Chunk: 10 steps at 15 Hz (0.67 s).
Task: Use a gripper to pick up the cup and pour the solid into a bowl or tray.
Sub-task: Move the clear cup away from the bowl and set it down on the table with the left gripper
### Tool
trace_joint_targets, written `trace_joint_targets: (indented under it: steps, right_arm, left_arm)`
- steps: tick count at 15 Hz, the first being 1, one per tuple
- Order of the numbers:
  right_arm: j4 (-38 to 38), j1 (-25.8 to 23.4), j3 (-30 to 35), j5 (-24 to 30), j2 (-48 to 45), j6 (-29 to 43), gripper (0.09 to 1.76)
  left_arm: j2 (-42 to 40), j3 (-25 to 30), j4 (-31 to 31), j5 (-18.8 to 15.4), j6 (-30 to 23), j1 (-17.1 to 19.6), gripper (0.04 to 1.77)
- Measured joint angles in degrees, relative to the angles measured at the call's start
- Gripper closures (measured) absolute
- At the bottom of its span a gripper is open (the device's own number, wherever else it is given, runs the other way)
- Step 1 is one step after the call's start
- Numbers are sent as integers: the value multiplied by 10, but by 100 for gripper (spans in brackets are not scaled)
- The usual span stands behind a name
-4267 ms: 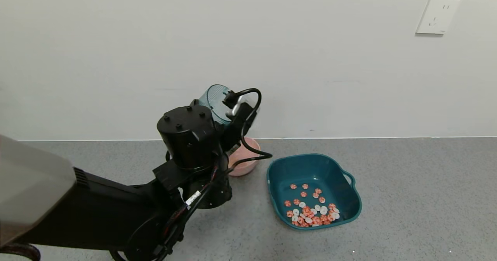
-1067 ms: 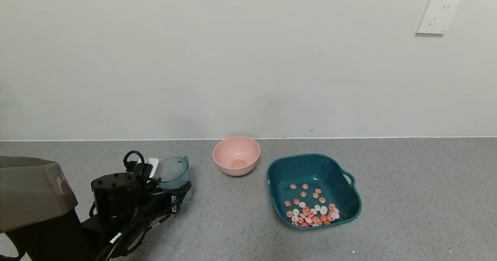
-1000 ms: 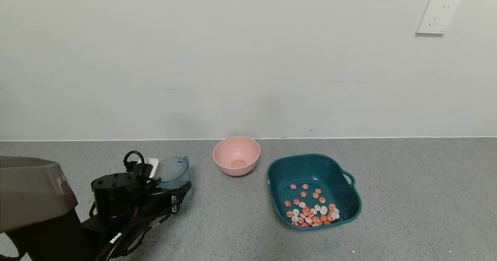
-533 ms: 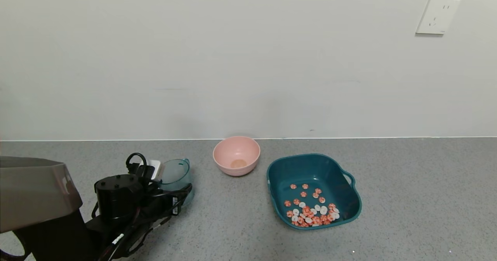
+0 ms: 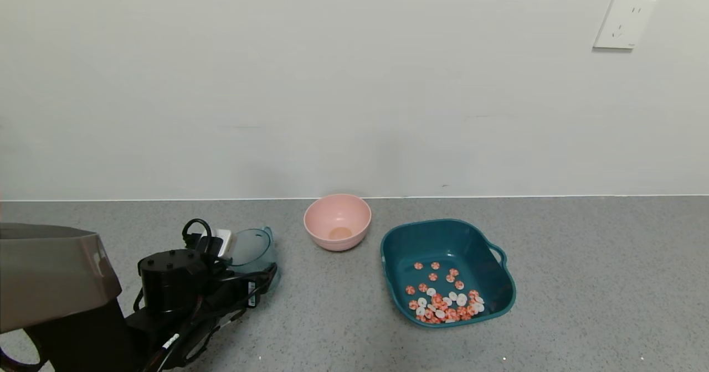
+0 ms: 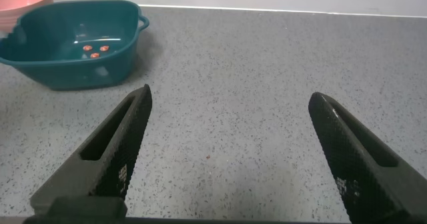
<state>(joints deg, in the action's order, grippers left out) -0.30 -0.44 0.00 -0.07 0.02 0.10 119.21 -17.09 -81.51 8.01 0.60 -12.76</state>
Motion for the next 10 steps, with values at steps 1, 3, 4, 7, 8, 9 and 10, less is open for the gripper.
trace_joint_targets:
  steps: [1, 3, 4, 7, 8, 9, 10]
  right_arm:
    - [0, 0, 0, 0, 0, 0, 14]
    - [0, 0, 0, 0, 0, 0, 14]
    - [0, 0, 0, 0, 0, 0, 14]
    - [0, 0, 0, 0, 0, 0, 14]
    - [0, 0, 0, 0, 0, 0, 14]
    - [0, 0, 0, 0, 0, 0, 14]
    - [0, 0, 0, 0, 0, 0, 14]
  left_arm:
    - [-1, 1, 0, 0, 0, 0, 27]
    - [-4, 6, 0, 0, 2, -1, 23]
    - [-9, 13, 0, 0, 3, -1, 21]
    - [-32, 39, 0, 4, 4, -3, 18]
    - [-44, 50, 0, 6, 3, -3, 17]
    - [-57, 59, 0, 7, 3, -3, 16]
    - [-75, 73, 0, 8, 1, -3, 15]
